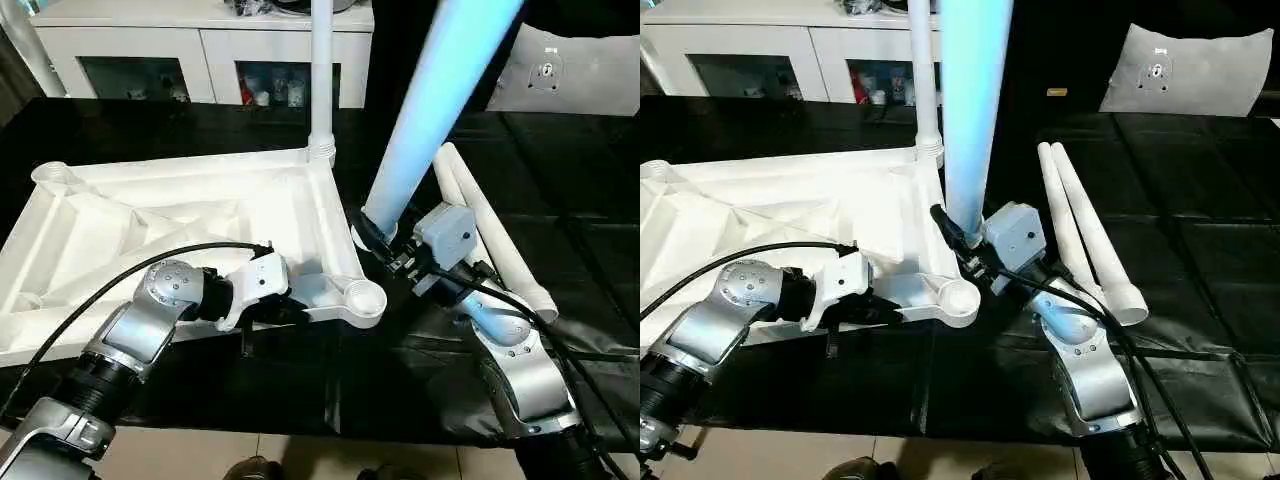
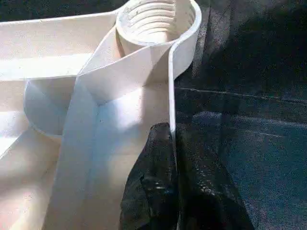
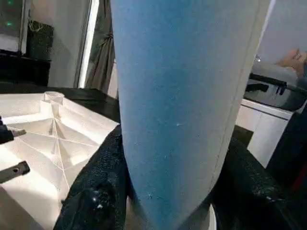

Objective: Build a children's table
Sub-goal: Insert table leg to table base

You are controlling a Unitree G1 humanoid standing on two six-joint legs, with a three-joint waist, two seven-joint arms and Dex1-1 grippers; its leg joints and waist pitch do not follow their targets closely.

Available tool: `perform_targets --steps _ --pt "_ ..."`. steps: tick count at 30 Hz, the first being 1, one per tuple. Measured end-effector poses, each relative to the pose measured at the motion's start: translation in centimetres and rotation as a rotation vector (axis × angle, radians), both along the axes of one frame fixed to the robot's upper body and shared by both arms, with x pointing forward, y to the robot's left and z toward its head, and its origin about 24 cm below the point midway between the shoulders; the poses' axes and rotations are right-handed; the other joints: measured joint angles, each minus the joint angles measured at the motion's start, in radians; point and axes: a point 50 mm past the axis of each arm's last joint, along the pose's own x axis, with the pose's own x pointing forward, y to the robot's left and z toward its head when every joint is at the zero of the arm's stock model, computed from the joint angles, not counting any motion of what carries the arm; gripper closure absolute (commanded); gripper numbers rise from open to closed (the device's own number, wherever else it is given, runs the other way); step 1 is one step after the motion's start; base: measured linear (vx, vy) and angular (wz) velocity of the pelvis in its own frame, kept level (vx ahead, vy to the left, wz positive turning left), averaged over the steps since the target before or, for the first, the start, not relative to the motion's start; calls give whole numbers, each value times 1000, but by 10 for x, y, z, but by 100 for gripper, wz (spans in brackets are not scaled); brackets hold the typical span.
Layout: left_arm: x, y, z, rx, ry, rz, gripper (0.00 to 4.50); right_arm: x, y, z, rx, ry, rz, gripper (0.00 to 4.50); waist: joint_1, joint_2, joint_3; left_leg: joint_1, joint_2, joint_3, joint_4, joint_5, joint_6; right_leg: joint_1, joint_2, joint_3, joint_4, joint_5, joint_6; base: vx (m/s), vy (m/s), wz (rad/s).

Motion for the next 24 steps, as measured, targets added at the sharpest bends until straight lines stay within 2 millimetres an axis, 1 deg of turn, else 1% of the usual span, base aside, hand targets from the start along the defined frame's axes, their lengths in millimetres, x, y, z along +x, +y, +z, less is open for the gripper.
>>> perform_targets --steps 2,5,8,9,11,12,15,16,17,18,19,24 --pt "0 0 0 0 0 0 450 0 -1 0 -13 -10 -9 260 0 0 0 0 0 0 0 0 0 0 0 0 0 0 0 0 0 0" --pt "-1 0 0 -1 -2 2 450 3 -6 -2 -75 -23 -70 260 0 0 0 0 0 0 0 0 0 0 0 0 0 0 0 0 0 0" --pt "-2 0 0 -4 -10 0 450 5 -11 -4 -72 -19 -119 260 -1 9 5 0 0 0 -1 0 0 0 0 0 -1 0 0 0 0 0" --pt "-3 1 1 -1 -13 -2 450 6 -11 -4 -67 -15 -130 260 -2 14 8 0 0 0 -1 0 0 -1 0 0 -1 0 0 0 0 0" --pt "-4 3 4 4 -20 -7 450 5 -11 -2 -64 -13 -131 260 -5 18 13 -1 0 1 -4 0 0 -3 0 1 -2 0 0 0 0 0" --pt "-5 3 6 10 -26 -12 450 4 -10 -1 -56 -18 -131 260 -6 20 18 -1 0 1 -6 0 0 -4 0 1 -2 0 0 0 0 0" --pt "-7 4 14 17 -44 -23 450 -2 -12 0 -42 -10 -144 260 -5 12 39 -4 0 3 -12 1 -1 -10 1 1 -3 -1 0 0 0 0" --pt "-7 4 15 17 -45 -24 450 -3 -13 -1 -42 -5 -148 260 -5 12 42 -4 1 3 -12 1 -1 -10 1 1 -3 -1 0 0 0 0" --pt "-8 3 17 15 -50 -29 450 -2 -14 -3 -42 5 -157 260 -5 14 48 -4 1 4 -13 1 -1 -10 1 1 -4 -2 0 0 0 0" --pt "-9 2 19 13 -57 -34 450 -3 -15 -3 -39 8 -165 260 -5 14 56 -5 1 5 -14 1 -1 -10 1 1 -7 -2 0 0 0 0" --pt "-10 1 21 12 -63 -38 450 -4 -15 -3 -35 9 -170 260 -4 14 61 -5 1 6 -16 1 -1 -10 1 1 -9 -2 0 0 0 0" --pt "-15 -1 26 7 -71 -52 450 -5 -18 0 -13 -1 -208 260 -3 13 70 -11 1 9 -20 3 5 -13 0 1 -16 -2 0 0 0 0"
